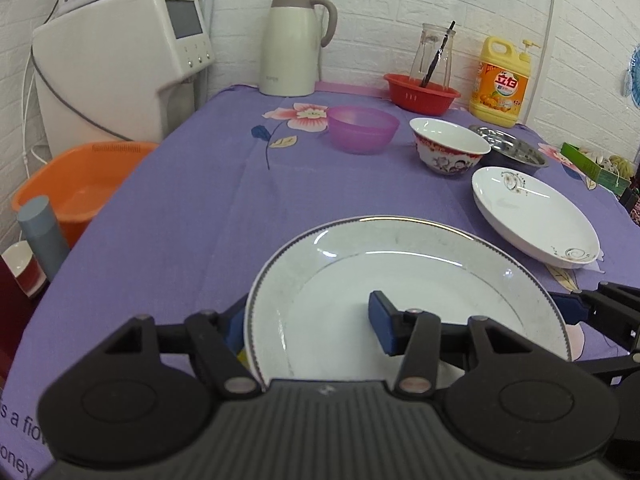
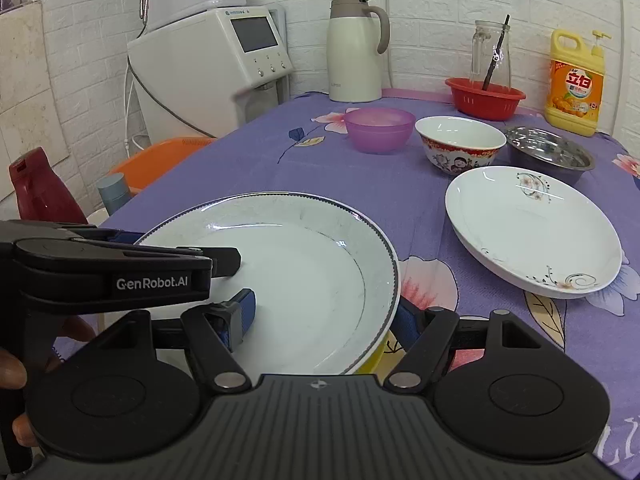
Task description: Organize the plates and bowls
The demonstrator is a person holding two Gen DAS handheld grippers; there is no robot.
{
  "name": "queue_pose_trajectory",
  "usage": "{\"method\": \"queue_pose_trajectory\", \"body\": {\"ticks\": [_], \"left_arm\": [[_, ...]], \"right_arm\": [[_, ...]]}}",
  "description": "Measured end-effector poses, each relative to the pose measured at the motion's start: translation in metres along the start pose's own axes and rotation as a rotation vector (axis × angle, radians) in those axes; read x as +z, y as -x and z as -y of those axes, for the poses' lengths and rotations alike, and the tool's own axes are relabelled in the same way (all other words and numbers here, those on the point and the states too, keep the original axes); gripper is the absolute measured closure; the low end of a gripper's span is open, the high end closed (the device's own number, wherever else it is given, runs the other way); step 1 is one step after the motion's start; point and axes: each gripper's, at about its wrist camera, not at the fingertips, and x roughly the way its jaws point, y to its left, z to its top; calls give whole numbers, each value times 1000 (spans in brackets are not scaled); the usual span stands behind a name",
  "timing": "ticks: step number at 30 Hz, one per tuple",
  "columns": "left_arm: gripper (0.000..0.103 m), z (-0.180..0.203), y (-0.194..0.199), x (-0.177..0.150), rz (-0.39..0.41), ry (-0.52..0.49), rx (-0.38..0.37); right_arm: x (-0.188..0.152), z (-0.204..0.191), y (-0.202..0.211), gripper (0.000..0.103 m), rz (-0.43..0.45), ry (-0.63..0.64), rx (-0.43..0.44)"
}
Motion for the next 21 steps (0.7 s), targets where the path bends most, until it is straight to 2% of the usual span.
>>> {"method": "queue_pose_trajectory", "body": {"ticks": [3, 6, 9, 12, 16, 21], "left_arm": [[52, 1, -2, -2, 2, -15, -3], [48, 8, 2, -4, 46, -76, 18], [40, 13, 7, -3, 79, -111, 29], [37, 10, 14, 1, 103, -82, 13], [28, 8, 18, 12, 115, -23, -17], [28, 19, 9, 27, 94, 21, -61]], "right_arm": [[-2, -1, -1, 0, 3, 19, -17], [-5, 1, -6, 0, -21, 30, -22], [-9, -1, -12, 0, -48, 41, -8], [-7, 6, -7, 0, -25, -2, 12], [0, 21, 11, 0, 65, -75, -7], [8, 48, 22, 0, 106, -139, -29]]}}
